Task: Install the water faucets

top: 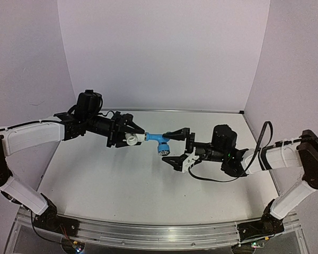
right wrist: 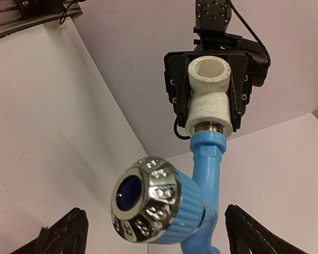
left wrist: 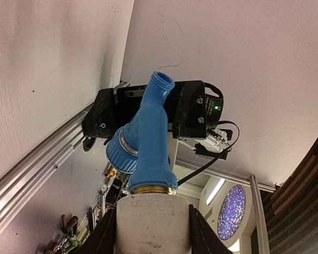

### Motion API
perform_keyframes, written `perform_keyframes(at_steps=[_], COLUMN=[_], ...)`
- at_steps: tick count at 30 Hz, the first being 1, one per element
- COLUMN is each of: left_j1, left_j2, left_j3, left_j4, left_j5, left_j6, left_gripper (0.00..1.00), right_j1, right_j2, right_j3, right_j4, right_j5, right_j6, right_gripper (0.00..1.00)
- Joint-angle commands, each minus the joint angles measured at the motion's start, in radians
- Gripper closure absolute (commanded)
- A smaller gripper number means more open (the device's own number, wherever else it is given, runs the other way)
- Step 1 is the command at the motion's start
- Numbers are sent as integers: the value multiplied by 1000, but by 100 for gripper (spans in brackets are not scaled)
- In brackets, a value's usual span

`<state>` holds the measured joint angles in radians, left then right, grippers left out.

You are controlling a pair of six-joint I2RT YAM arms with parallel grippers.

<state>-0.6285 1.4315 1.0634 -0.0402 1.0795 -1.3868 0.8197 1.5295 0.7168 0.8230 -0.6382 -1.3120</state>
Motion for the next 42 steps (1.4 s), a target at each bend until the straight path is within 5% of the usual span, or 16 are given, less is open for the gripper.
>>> perform_keyframes(at_steps=[1,12,19,25,32,42], left_j1=[-4,-4,-5,-5,-5,-5], left_j2=[-53,-67,-73,-51,-1,-5], left_j3=[26,9,7,23,71,197], left_j4=[66,66,66,65,56,-2], left_j5=[33,39,30,7,14,-60], left_j6=[-3,27,106,215,412,907], left_gripper=[100,100,100,100,100,100], right_j1=[19,34,39,45,51,55], right_j2=[63,102,92,68,25,-5], right_j3=[61,75,91,102,144,223], right_j4=[193,275,270,218,55,-155], right_j5=[24,10,6,-30,-59,-58], right_j6=[0,96,240,368,447,605], right_gripper=[19,62,72,98,100,100])
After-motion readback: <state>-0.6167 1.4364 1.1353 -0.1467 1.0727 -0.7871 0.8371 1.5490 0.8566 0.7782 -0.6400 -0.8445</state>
